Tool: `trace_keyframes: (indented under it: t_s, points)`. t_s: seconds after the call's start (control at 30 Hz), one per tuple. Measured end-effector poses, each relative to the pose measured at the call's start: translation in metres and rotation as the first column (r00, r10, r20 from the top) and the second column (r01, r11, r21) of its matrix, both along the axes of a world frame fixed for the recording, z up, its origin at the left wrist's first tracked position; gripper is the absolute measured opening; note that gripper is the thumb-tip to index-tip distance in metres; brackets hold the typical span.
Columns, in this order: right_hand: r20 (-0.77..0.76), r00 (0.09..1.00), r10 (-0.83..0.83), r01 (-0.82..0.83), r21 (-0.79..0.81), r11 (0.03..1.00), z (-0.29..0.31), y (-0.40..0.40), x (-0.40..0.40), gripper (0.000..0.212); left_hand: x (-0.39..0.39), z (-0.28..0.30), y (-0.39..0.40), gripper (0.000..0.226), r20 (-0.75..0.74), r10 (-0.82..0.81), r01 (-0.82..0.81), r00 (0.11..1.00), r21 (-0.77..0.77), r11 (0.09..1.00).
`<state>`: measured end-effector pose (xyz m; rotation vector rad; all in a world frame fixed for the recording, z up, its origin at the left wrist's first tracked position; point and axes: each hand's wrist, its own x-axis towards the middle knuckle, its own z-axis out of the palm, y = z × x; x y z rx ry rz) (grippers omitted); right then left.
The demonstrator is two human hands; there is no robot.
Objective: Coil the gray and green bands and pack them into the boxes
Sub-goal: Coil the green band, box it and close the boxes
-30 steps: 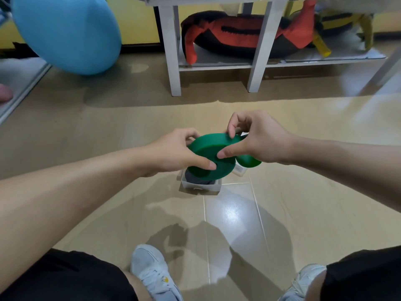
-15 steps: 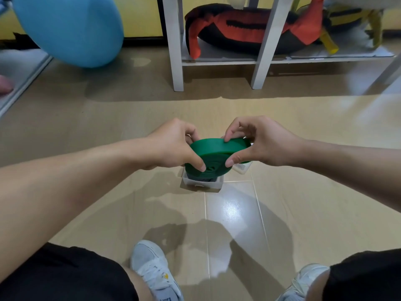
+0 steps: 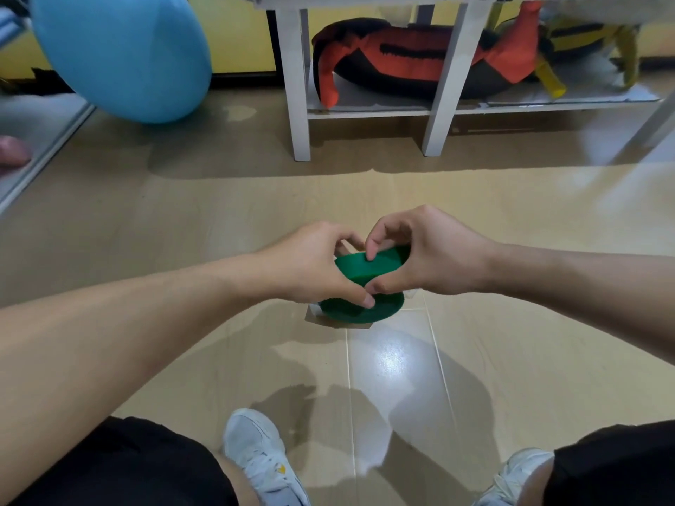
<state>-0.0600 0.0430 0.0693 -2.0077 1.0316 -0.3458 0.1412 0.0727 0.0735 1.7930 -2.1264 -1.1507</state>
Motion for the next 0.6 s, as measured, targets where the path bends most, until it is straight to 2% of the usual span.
trace_keyframes:
  t_s: [0.1, 0.27, 0.43, 0.53, 0.6]
  points:
    - [-0.046, 0.998, 0.05, -0.051, -0.025, 0.998, -0.002, 0.003, 0.004, 0.029, -0.006, -0.004, 0.002, 0.035, 0.092, -0.045, 0.048, 0.995, -0.034, 0.998]
    - [0.008, 0.996, 0.09, -0.091, 0.058, 0.994, 0.002, -0.006, -0.006, 0.033, 0.004, -0.007, -0.003, 0.033, 0.027, 0.03, -0.032, 0.999, 0.07, 0.997]
    - [0.041, 0.997, 0.069, -0.07, 0.027, 0.997, 0.004, -0.008, -0.014, 0.044, 0.011, -0.006, -0.01, 0.027, 0.045, 0.061, -0.063, 0.997, 0.041, 0.997]
    - [-0.002, 0.998, 0.06, -0.06, -0.052, 0.997, 0.008, -0.009, -0.014, 0.05, 0.011, -0.007, -0.012, 0.024, 0.157, 0.055, -0.048, 0.986, -0.049, 0.998]
    - [-0.056, 0.997, 0.056, -0.063, -0.15, 0.987, 0.013, -0.01, -0.013, 0.056, 0.013, -0.008, -0.013, 0.03, 0.188, 0.06, -0.047, 0.98, -0.071, 0.996]
